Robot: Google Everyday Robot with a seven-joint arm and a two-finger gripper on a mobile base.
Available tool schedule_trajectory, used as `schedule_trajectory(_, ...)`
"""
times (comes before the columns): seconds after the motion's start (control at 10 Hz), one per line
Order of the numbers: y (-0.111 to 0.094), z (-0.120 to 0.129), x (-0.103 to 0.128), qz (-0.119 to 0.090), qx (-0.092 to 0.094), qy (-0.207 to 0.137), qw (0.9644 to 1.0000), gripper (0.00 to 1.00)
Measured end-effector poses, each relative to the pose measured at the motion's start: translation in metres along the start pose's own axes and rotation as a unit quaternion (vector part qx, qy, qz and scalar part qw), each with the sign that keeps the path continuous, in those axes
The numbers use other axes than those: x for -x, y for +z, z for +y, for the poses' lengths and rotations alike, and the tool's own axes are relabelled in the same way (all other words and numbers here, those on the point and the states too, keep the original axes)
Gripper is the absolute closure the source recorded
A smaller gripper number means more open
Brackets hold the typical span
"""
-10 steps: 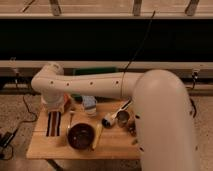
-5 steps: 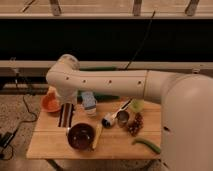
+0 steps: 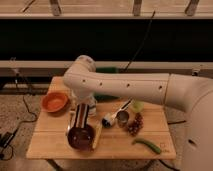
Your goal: Wipe purple bowl with eraser
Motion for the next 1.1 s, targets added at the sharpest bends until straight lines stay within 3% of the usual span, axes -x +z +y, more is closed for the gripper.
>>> schedule_trajectory(0.4, 0.022, 0.025, 0.029, -0.03, 0.017, 0.011, 0.9993, 1.0)
schedule_trajectory(0.7, 0.031, 0.019, 0.051, -0.058, 0.016, -0.005, 0.9982, 1.0)
schedule_trajectory(1.1, 0.035, -0.005, 0.057, -0.076, 0.009, -0.031, 0.9966, 1.0)
